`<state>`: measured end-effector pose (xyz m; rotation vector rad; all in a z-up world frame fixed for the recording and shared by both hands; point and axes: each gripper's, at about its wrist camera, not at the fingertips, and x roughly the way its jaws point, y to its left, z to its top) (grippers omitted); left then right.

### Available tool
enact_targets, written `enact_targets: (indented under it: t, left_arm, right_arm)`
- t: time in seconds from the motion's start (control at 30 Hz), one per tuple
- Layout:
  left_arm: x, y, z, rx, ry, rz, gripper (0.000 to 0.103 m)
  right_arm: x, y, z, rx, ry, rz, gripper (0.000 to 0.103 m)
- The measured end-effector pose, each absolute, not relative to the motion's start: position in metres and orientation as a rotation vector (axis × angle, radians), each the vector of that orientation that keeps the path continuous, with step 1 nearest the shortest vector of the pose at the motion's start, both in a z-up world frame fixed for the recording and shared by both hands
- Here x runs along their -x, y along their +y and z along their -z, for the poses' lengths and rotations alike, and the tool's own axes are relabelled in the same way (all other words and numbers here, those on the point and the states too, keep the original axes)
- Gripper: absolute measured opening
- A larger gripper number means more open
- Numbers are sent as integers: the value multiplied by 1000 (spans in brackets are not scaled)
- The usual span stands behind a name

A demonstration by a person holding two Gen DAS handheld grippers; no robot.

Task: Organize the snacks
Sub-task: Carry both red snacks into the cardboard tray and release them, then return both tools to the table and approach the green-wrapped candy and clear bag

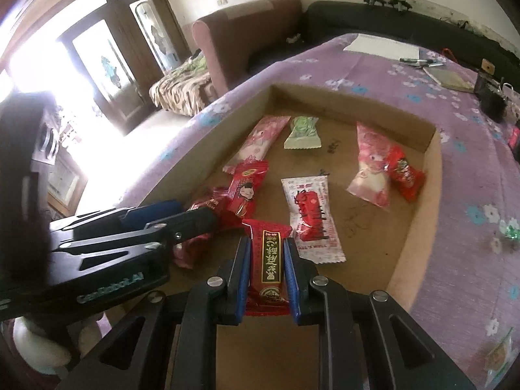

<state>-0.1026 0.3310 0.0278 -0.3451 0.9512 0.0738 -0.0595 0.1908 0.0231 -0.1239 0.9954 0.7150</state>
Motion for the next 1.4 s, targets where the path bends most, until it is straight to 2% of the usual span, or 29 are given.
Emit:
enact_targets:
  t: [0.07,0.13,0.2,0.5,0.67,0.8,0.9,1.07,1.23,1.4]
  left_arm:
    - [106,333,-33,355,933,-75,40]
    - [110,335,-38,370,915,-76,44]
    - [116,337,-44,386,897,-86,49]
    - [134,325,-57,423,887,-75,49]
    - [139,310,-62,434,900,-27,49]
    - [144,290,-69,424,894,24,50]
    - [145,272,-73,400,896,59,55]
    - [142,243,-77,361,910,112,55]
    - [137,213,-73,339,943,161,55]
    - [138,184,-69,301,974,215,55]
  right_arm:
    - [59,192,-23,124,997,-716,23]
    - [59,191,-24,112,990,-721,23]
    - [58,189,-27,105,983,-718,27]
    - [61,149,-49,0,928,-706,30]
    - [64,85,-68,-60,857,-626,38]
    - [57,10,-75,-123,823,-495,39]
    - [51,-51,-74,-178,818,-380,39]
    - [49,-152,-68,-273,810,-187,41]
    - [48,-203,-58,-358,819,-114,42]
    - [30,-193,-47,-389,856,-174,42]
